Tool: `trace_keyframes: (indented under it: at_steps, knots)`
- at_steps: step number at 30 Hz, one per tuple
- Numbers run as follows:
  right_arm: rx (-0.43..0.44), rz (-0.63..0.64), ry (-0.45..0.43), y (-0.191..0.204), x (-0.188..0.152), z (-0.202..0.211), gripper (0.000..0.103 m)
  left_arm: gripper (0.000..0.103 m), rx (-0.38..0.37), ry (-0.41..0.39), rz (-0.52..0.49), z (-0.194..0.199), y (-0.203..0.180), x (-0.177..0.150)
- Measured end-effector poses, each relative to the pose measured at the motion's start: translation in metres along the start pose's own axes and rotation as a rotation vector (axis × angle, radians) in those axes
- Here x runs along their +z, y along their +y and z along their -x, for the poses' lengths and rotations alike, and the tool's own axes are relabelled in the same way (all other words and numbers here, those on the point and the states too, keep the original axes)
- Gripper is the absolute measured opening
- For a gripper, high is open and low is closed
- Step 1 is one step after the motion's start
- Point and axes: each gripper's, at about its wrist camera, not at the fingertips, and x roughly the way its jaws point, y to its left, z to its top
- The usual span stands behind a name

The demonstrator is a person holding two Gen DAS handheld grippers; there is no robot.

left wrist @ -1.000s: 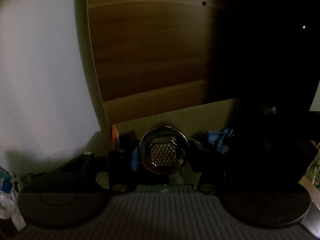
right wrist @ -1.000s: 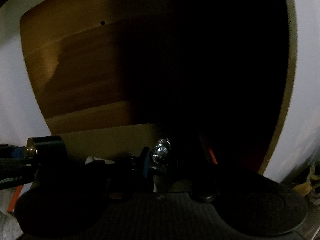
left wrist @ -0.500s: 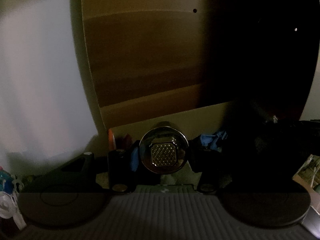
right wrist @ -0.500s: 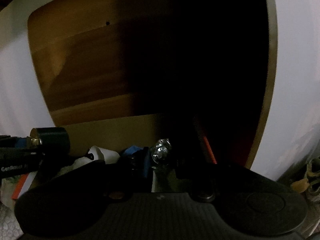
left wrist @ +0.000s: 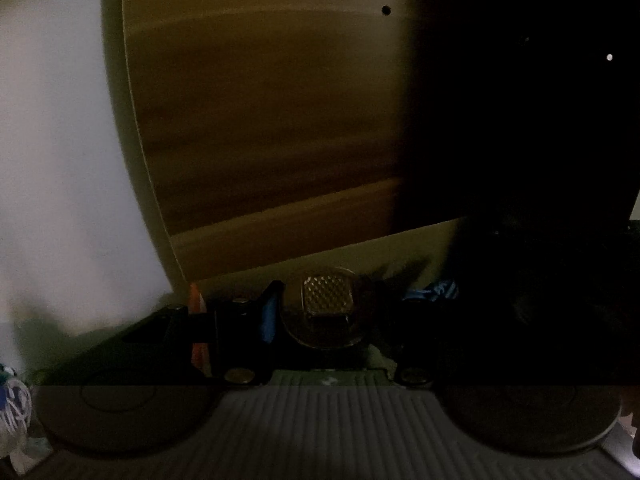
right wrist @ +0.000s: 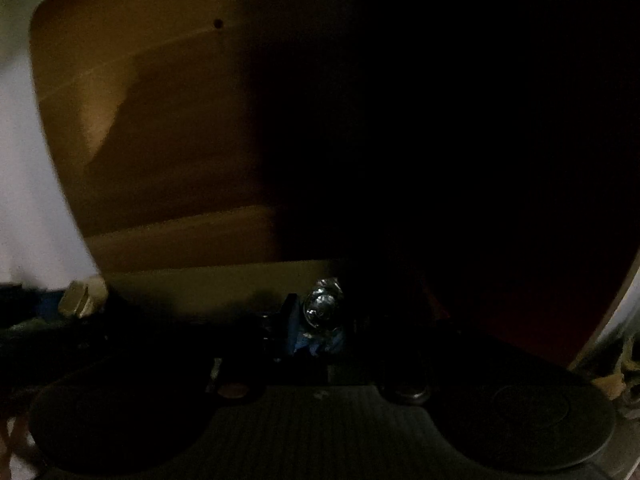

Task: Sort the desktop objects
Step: 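Open both tools to release the grater and silver knob in the box, then lift both open tools out of the orange box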

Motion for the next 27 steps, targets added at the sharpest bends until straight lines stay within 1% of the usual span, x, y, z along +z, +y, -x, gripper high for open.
trace_keyframes:
  at_steps: [1, 2, 3, 4, 6, 7, 15, 20, 22, 23, 24, 27]
  knots:
    - [0.014, -0.018, -0.011, -0.001, 0.000, 0.001, 0.071, 0.054, -0.001, -0.006, -0.001, 0.001, 0.000, 0.000]
    - [0.021, -0.024, -0.016, -0.002, 0.000, 0.003, 0.073, 0.058, -0.005, -0.010, 0.001, 0.002, 0.000, 0.000]
    - [0.018, -0.022, -0.022, -0.002, 0.000, 0.005, 0.072, 0.071, -0.008, -0.016, 0.004, 0.003, 0.001, 0.000]
    - [0.015, -0.024, -0.027, -0.002, 0.000, 0.006, 0.079, 0.090, -0.011, -0.027, 0.014, 0.005, 0.003, 0.000]
    - [0.019, -0.038, -0.044, -0.004, 0.000, 0.011, 0.090, 0.098, -0.010, -0.062, 0.018, 0.011, 0.004, 0.000]
    - [0.021, -0.042, -0.048, -0.005, 0.000, 0.013, 0.091, 0.101, -0.008, -0.070, 0.016, 0.013, 0.004, 0.001]
    - [0.029, -0.062, -0.057, -0.004, 0.001, 0.021, 0.092, 0.102, 0.014, -0.085, 0.025, 0.023, 0.005, 0.002]
    - [0.027, -0.072, -0.066, -0.003, 0.002, 0.024, 0.093, 0.103, 0.024, -0.089, 0.028, 0.021, 0.005, 0.003]
    - [0.027, -0.078, -0.065, -0.003, 0.002, 0.025, 0.096, 0.103, 0.026, -0.086, 0.035, 0.019, 0.005, 0.005]
    - [0.026, -0.081, -0.065, -0.003, 0.002, 0.026, 0.103, 0.103, 0.027, -0.082, 0.040, 0.019, 0.006, 0.005]
    - [0.020, -0.085, -0.069, -0.004, 0.002, 0.026, 0.103, 0.103, 0.030, -0.079, 0.044, 0.019, 0.007, 0.005]
    - [0.036, -0.109, -0.074, -0.005, 0.001, 0.030, 0.103, 0.103, 0.041, -0.063, 0.049, 0.012, 0.005, 0.007]
